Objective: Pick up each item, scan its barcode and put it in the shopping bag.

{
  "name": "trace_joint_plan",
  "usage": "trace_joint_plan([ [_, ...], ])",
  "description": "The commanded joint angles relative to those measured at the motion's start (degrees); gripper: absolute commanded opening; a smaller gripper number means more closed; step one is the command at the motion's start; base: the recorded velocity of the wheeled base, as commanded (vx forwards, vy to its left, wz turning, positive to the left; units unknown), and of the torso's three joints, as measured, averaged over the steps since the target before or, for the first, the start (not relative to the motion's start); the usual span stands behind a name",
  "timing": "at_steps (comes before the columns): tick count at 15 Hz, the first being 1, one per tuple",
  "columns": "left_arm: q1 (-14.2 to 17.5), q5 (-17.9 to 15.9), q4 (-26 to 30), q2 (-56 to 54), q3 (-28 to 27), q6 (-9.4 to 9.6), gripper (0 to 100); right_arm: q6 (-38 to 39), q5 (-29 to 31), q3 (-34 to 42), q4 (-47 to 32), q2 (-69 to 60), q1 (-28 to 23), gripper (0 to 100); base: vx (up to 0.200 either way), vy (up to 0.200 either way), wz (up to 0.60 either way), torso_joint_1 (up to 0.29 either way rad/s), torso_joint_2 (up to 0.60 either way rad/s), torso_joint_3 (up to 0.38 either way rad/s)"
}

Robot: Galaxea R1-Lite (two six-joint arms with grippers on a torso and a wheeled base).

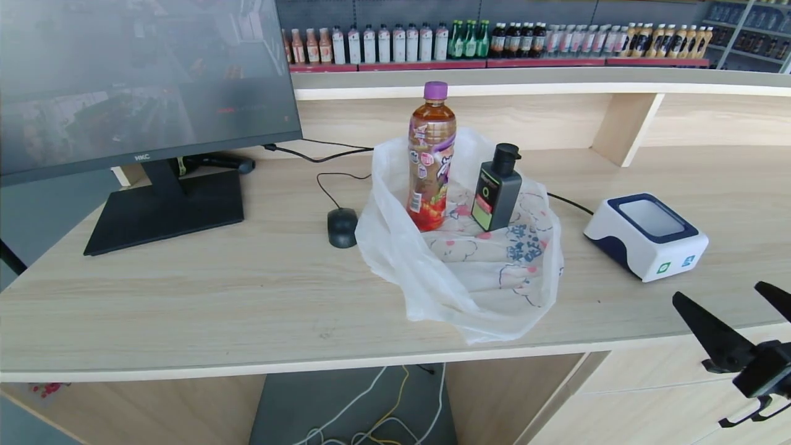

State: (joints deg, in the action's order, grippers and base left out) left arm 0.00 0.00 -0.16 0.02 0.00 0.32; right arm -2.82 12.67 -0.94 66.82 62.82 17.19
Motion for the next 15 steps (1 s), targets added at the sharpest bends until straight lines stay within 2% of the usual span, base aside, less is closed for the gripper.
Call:
trace_joint_plan([
  [1, 0.0, 0.0, -0.02, -0.02, 0.0, -0.05, 100, 0.88, 0.08, 0.32, -18.92, -21.86, -1.28, 100, 0.0, 0.0, 0.0, 0.0, 0.0, 0.0],
  [2, 0.0, 0.0, -0.02, -0.02, 0.0, -0.05, 100, 0.88, -0.27, -0.82, -29.73, -28.45, -1.1, 100, 0.0, 0.0, 0.0, 0.0, 0.0, 0.0],
  [5, 0.0, 0.0, -0.02, -0.02, 0.0, -0.05, 100, 0.97, -0.45, -1.35, -44.4, -38.91, -1.02, 100, 0.0, 0.0, 0.0, 0.0, 0.0, 0.0],
  [7, 0.0, 0.0, -0.02, -0.02, 0.0, -0.05, 100, 1.23, -0.45, -1.35, -47.92, -40.14, -1.02, 100, 0.0, 0.0, 0.0, 0.0, 0.0, 0.0],
  [11, 0.0, 0.0, -0.02, -0.02, 0.0, -0.05, 100, 1.76, -0.45, 0.68, -49.15, -41.11, -1.02, 100, 0.0, 0.0, 0.0, 0.0, 0.0, 0.0],
  [13, 0.0, 0.0, -0.02, -0.02, 0.0, -0.05, 100, 1.5, -0.45, 0.68, -54.78, -44.98, -1.1, 100, 0.0, 0.0, 0.0, 0.0, 0.0, 0.0],
  [14, 0.0, 0.0, -0.02, -0.02, 0.0, -0.05, 100, 1.06, -0.45, 0.68, -59.35, -48.67, -1.1, 100, 0.0, 0.0, 0.0, 0.0, 0.0, 0.0],
  [15, 0.0, 0.0, -0.02, -0.02, 0.0, -0.05, 100, 0.36, -0.45, -0.47, -67.17, -55.08, -1.28, 100, 0.0, 0.0, 0.0, 0.0, 0.0, 0.0],
])
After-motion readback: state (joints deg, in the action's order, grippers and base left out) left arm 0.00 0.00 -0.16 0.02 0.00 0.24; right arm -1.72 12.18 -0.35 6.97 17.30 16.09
